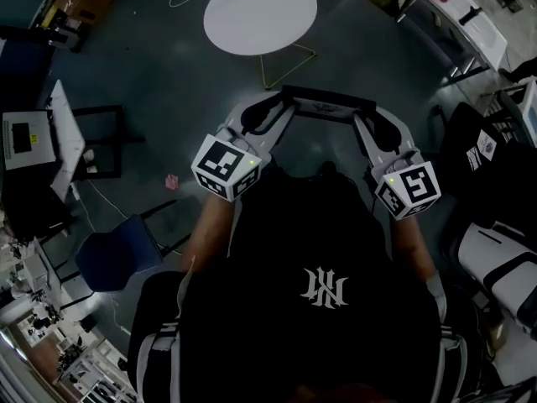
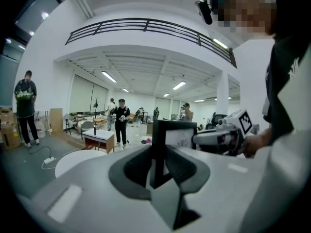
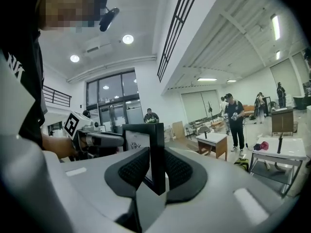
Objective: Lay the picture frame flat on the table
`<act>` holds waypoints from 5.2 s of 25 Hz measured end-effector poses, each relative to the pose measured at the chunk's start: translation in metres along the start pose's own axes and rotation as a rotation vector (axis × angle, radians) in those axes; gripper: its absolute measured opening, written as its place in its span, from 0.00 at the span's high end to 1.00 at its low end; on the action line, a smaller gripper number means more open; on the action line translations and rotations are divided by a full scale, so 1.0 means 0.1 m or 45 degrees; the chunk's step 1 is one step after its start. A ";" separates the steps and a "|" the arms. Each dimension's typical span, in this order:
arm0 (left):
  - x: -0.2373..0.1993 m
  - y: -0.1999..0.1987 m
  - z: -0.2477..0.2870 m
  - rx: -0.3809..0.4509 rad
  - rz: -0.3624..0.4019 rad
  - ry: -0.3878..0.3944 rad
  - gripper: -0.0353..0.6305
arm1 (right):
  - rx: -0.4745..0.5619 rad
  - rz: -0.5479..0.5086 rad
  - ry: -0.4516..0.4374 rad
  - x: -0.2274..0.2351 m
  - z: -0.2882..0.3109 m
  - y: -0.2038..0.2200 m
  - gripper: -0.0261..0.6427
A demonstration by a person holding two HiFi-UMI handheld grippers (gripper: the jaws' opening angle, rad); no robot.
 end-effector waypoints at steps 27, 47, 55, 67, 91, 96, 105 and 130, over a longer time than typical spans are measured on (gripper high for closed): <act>-1.35 -0.13 1.12 0.054 -0.107 -0.007 0.82 | -0.104 -0.124 -0.038 1.03 1.38 -0.31 0.86; -3.51 -0.54 0.86 0.153 -0.152 -0.138 0.82 | -0.178 -0.366 -0.315 0.79 3.75 -1.08 0.86; -3.85 -0.51 0.83 0.122 -0.160 -0.199 0.82 | -0.218 -0.418 -0.445 0.76 4.19 -1.10 0.86; -4.67 -0.55 1.10 0.079 -0.240 -0.440 0.82 | -0.256 -0.445 -0.707 1.05 5.43 -1.21 0.86; -5.50 -0.55 1.24 0.104 -0.605 -1.200 0.82 | -0.425 -0.478 -1.501 0.81 7.46 -1.25 0.86; -5.43 -0.23 1.17 0.118 -0.728 -1.321 0.82 | -0.526 -0.464 -1.590 0.59 7.58 -0.89 0.86; -5.33 0.66 0.93 0.208 -0.957 -1.348 0.82 | -0.705 -0.459 -1.576 0.17 7.61 -0.02 0.86; -5.48 3.11 0.69 0.200 -1.230 -1.320 0.82 | -1.035 -0.464 -1.368 -0.15 7.68 2.38 0.85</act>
Point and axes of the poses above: the fingertips, and each gripper's own axes: z forward along the fingers, x to its right, y out of its underside, the point moved 4 cm from there along -z, backward along the fingers, and after that the axes turned 15 degrees about y, right-handed, at the moved point
